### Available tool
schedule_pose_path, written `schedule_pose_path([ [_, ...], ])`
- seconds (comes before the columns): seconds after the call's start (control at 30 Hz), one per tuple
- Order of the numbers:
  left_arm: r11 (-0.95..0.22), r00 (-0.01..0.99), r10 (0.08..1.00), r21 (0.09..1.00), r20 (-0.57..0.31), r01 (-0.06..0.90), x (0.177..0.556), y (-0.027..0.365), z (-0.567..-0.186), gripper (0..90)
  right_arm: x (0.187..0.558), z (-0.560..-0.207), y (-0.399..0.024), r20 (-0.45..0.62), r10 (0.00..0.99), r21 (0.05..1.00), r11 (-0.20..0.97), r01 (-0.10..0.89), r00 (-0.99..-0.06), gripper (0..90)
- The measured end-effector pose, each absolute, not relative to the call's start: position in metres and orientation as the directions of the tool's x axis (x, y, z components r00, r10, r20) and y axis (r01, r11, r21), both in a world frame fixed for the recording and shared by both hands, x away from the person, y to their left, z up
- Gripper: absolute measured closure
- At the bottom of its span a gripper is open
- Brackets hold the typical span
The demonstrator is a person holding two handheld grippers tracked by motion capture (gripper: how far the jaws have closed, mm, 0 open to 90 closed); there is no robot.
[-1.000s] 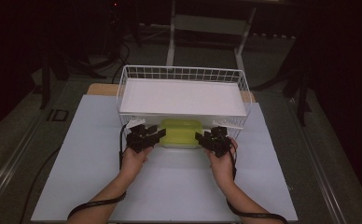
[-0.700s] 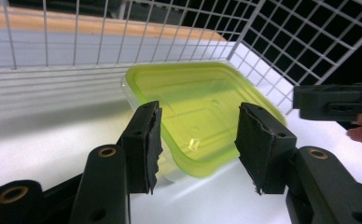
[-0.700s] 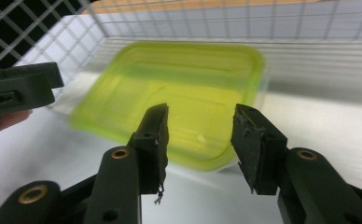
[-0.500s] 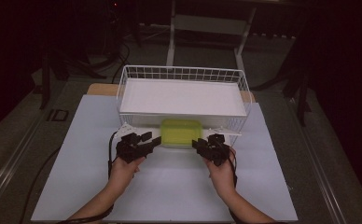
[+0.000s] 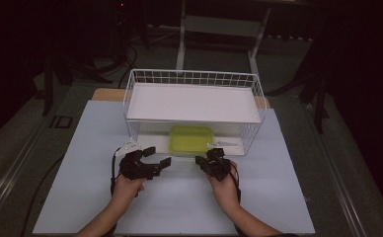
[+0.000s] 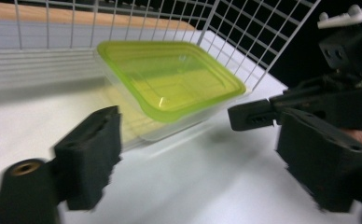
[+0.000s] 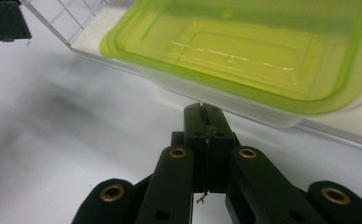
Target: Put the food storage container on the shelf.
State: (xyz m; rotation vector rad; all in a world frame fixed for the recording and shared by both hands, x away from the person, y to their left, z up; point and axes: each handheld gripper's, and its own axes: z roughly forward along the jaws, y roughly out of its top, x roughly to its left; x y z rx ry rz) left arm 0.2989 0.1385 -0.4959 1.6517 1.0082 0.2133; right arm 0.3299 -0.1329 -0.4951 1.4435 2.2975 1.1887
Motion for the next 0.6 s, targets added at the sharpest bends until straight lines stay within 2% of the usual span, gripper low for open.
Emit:
schedule_pose_path([
  [0.07, -0.026, 0.615, 0.718, 0.871, -0.325, 0.490, 0.298, 0.136, -0.499, 3.0, 0.332, -0.498, -0.130, 0.244, 0.826, 0.699, 0.214, 0.682, -0.509, 90.0],
  [0.1, -0.039, 0.618, 0.719, 0.870, -0.318, 0.492, 0.297, 0.134, -0.500, 0.5, 0.334, -0.500, -0.129, 0.243, 0.827, 0.700, 0.213, 0.682, -0.507, 90.0],
  [0.23, -0.070, 0.628, 0.721, 0.871, -0.292, 0.486, 0.297, 0.129, -0.502, 0.5, 0.339, -0.503, -0.125, 0.243, 0.829, 0.701, 0.209, 0.682, -0.504, 90.0],
  [0.6, -0.063, 0.625, 0.723, 0.873, -0.295, 0.484, 0.297, 0.126, -0.505, 0.6, 0.356, -0.508, -0.117, 0.232, 0.842, 0.708, 0.196, 0.678, -0.486, 89.9],
])
